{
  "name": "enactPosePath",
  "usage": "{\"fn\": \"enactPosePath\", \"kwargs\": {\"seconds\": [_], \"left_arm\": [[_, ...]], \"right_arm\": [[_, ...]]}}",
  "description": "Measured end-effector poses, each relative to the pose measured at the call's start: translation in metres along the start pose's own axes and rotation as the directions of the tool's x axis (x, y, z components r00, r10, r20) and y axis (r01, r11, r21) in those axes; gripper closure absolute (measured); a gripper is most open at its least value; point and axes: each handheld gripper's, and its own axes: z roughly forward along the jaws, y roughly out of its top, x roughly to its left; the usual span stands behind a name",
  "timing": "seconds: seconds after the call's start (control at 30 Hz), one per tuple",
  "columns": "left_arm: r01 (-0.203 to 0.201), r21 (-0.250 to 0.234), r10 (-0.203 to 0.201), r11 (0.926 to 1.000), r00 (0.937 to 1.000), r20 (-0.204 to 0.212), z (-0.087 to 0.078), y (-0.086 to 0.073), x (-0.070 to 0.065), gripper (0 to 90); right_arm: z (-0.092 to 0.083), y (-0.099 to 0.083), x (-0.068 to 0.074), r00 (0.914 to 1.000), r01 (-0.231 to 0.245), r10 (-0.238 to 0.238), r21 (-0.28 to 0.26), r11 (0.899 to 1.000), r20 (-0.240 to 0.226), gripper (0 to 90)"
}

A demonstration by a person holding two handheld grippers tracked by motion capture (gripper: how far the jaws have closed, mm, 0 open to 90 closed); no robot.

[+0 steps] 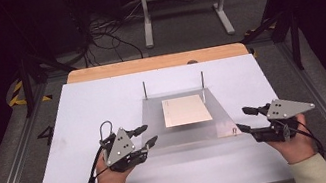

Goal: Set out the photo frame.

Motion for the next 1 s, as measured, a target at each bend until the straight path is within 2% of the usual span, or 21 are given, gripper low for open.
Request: {"fn": "enactPosePath", "kwargs": {"seconds": [0.07, 0.17, 0.3, 0.37, 0.5, 0.53, 0.57, 0.73, 0.77, 0.8, 0.83, 0.9, 1.0], "left_arm": [[-0.002, 0.000, 0.002, 1.0000, 1.0000, -0.002, 0.000, 0.000, 0.000, 52.7], [0.000, -0.001, 0.000, 1.0000, 1.0000, -0.003, 0.000, 0.001, 0.001, 52.7], [0.012, -0.007, -0.012, 0.9999, 0.9999, -0.003, 0.000, 0.002, 0.001, 52.6], [0.010, -0.005, -0.010, 0.9999, 0.9999, -0.002, 0.000, 0.003, 0.001, 52.6], [0.015, -0.021, -0.015, 0.9997, 0.9999, 0.000, 0.001, 0.005, 0.002, 52.6], [0.027, -0.026, -0.027, 0.9993, 0.9996, -0.001, 0.002, 0.006, 0.002, 52.6], [0.024, -0.025, -0.024, 0.9994, 0.9997, 0.000, 0.002, 0.007, 0.002, 52.6], [0.022, -0.025, -0.022, 0.9994, 0.9997, 0.002, 0.002, 0.006, 0.002, 52.7], [0.022, -0.025, -0.022, 0.9994, 0.9997, 0.002, 0.002, 0.006, 0.002, 52.7], [0.021, -0.027, -0.021, 0.9994, 0.9998, 0.003, 0.002, 0.006, 0.002, 52.7], [0.020, -0.027, -0.020, 0.9994, 0.9998, 0.003, 0.002, 0.006, 0.002, 52.7], [0.017, -0.028, -0.017, 0.9994, 0.9998, 0.003, 0.002, 0.006, 0.002, 52.9], [0.003, -0.028, -0.003, 0.9996, 1.0000, -0.005, 0.002, 0.006, 0.002, 54.4]], "right_arm": [[0.003, 0.001, 0.003, 0.9997, 0.024, -0.024, 0.002, 1.000, -0.003, 40.1], [0.007, 0.006, 0.011, 0.9977, 0.062, -0.063, -0.037, 0.997, -0.024, 36.0], [0.014, 0.014, 0.019, 0.9924, 0.115, -0.118, -0.091, 0.989, -0.033, 31.7], [0.017, 0.016, 0.021, 0.9909, 0.127, -0.131, -0.099, 0.987, -0.031, 31.5], [0.031, 0.024, 0.026, 0.9804, 0.187, -0.194, -0.141, 0.972, -0.035, 31.3], [0.033, 0.025, 0.027, 0.9789, 0.195, -0.202, -0.144, 0.970, -0.035, 31.6], [0.038, 0.027, 0.027, 0.9761, 0.207, -0.215, -0.149, 0.967, -0.033, 32.2], [0.053, 0.028, 0.026, 0.9705, 0.229, -0.237, -0.143, 0.963, -0.043, 38.3], [0.053, 0.028, 0.026, 0.9705, 0.229, -0.237, -0.143, 0.963, -0.043, 38.3], [0.055, 0.026, 0.025, 0.9707, 0.225, -0.236, -0.160, 0.961, -0.048, 44.1], [0.055, 0.026, 0.025, 0.9712, 0.224, -0.234, -0.164, 0.961, -0.046, 46.2], [0.055, 0.026, 0.024, 0.9749, 0.213, -0.220, -0.155, 0.965, -0.032, 52.4], [0.054, 0.027, 0.024, 0.9766, 0.205, -0.213, -0.170, 0.964, -0.029, 57.0]]}}
